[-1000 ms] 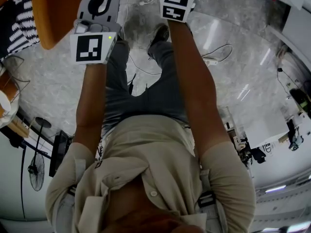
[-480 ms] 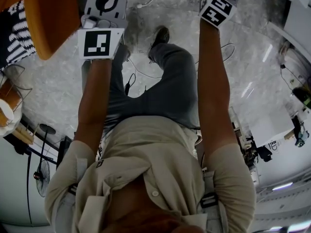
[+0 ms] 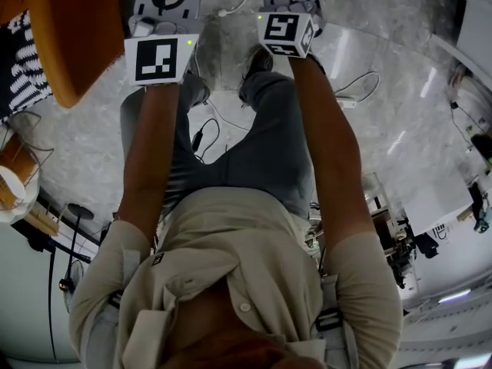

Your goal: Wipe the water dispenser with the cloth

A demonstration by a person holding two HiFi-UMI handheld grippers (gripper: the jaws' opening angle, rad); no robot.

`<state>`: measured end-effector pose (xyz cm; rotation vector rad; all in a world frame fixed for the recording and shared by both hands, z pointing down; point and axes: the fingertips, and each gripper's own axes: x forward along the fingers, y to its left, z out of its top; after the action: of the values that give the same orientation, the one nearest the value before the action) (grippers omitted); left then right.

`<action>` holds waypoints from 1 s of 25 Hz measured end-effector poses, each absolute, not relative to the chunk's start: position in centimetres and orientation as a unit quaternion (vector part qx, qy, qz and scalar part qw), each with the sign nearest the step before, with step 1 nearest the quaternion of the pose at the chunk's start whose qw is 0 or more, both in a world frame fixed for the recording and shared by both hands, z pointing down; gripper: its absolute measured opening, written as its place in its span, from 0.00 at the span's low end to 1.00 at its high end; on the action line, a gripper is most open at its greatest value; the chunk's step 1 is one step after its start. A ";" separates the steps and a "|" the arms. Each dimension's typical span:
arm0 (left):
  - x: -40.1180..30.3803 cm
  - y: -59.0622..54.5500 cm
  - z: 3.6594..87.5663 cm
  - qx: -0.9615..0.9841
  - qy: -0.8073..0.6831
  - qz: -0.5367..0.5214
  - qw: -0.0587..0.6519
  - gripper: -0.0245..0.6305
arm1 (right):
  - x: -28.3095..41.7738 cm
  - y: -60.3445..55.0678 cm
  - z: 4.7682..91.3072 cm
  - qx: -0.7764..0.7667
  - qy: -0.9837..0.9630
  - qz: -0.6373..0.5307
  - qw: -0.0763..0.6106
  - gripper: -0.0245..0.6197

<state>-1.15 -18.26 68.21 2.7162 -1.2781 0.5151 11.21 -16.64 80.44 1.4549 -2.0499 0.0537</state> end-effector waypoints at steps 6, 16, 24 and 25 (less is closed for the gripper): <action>-0.7 -17.7 71.1 0.891 -0.415 0.181 0.038 0.06 | 7.9 -15.5 84.2 0.515 -0.804 0.048 0.292 0.19; -0.5 -17.6 76.1 0.897 -0.396 0.196 0.030 0.06 | 19.2 -14.5 91.7 0.606 -0.726 0.076 0.315 0.19; -0.3 -18.4 78.8 0.899 -0.392 0.193 0.027 0.06 | 26.6 -15.8 95.2 0.676 -0.662 0.130 0.298 0.19; -0.2 -18.5 79.0 0.899 -0.392 0.192 0.026 0.06 | 25.5 -15.9 95.8 0.667 -0.670 0.133 0.297 0.19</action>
<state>-0.24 -18.52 79.04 2.7791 -1.2100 0.5937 25.54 -15.88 95.77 1.7737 -1.7821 0.3525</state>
